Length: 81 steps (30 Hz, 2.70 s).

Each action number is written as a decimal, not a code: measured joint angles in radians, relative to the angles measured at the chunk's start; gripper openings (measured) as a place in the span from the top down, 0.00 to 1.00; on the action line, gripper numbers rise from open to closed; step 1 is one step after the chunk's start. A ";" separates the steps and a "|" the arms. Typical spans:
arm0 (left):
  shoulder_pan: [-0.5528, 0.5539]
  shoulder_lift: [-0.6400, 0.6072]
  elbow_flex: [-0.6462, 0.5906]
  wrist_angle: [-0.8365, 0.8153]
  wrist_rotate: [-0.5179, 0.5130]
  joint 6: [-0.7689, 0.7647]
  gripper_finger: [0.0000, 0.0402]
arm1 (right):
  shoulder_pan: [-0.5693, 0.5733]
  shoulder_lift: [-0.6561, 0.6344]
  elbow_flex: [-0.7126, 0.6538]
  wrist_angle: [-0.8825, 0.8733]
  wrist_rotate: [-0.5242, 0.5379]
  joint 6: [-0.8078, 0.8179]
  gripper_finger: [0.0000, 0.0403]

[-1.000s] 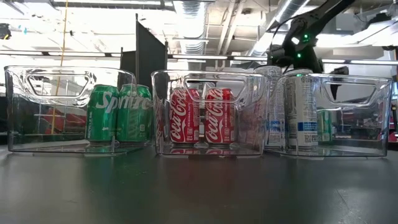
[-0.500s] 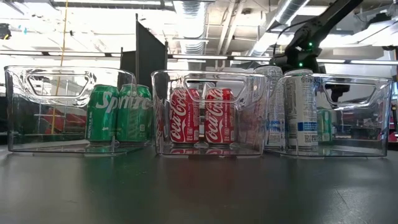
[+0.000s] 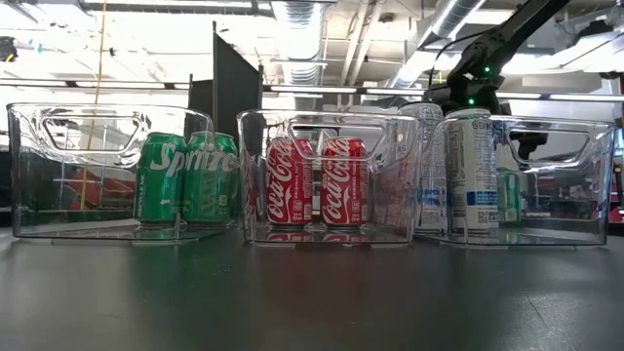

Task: Sort soda cans
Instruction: Put the top green soda can into the left transparent bin

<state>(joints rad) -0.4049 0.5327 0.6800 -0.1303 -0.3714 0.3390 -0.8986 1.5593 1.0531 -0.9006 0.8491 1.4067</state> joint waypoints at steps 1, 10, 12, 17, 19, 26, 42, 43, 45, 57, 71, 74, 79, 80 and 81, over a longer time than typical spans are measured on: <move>0.000 0.000 0.000 0.000 0.000 0.000 0.30 | 0.000 0.000 0.000 0.002 0.002 0.000 0.01; 0.000 0.001 0.000 -0.001 0.000 -0.005 0.30 | 0.000 0.001 -0.085 0.128 0.018 -0.011 0.01; 0.000 0.000 0.000 -0.008 0.000 -0.008 0.30 | 0.000 0.002 -0.101 0.149 0.037 -0.015 0.01; 0.000 -0.009 0.000 -0.013 0.000 -0.006 0.30 | 0.000 0.001 -0.117 0.179 0.051 -0.027 0.01; 0.000 -0.011 0.000 -0.012 0.000 -0.004 0.30 | 0.000 0.001 -0.122 0.183 0.051 -0.027 0.01; 0.000 -0.019 0.000 -0.014 0.000 -0.003 0.30 | 0.000 0.004 -0.145 0.218 0.050 -0.045 0.01; 0.000 -0.019 0.000 -0.027 0.000 -0.003 0.30 | 0.018 0.167 -0.135 0.239 0.058 -0.040 0.01; 0.000 -0.019 0.000 -0.031 0.000 -0.003 0.30 | 0.021 0.169 -0.134 0.237 0.067 -0.033 0.02; 0.000 -0.019 0.000 -0.031 0.000 -0.001 0.30 | 0.022 0.171 -0.134 0.230 0.070 -0.030 0.04; 0.000 -0.019 0.000 -0.030 -0.001 0.005 0.30 | 0.022 0.171 -0.134 0.227 0.078 -0.027 0.25; 0.000 -0.019 0.000 -0.029 -0.002 0.009 0.30 | 0.081 0.157 -0.135 0.217 0.079 -0.043 0.27; 0.000 -0.019 0.000 -0.029 -0.002 0.009 0.30 | 0.096 0.126 -0.135 0.193 0.105 -0.046 0.27; 0.000 -0.019 0.000 -0.029 -0.014 0.017 0.30 | 0.118 0.046 -0.135 0.123 0.143 -0.046 0.27; 0.000 -0.019 0.000 -0.029 -0.015 0.017 0.30 | 0.125 0.026 -0.135 0.111 0.147 -0.047 0.28; 0.000 -0.019 0.000 -0.029 -0.018 0.018 0.30 | 0.133 0.005 -0.135 0.102 0.158 -0.049 0.28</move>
<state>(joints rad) -0.4049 0.5139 0.6804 -0.1589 -0.3891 0.3573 -0.7654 1.5643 0.9178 -0.7986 1.0068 1.3581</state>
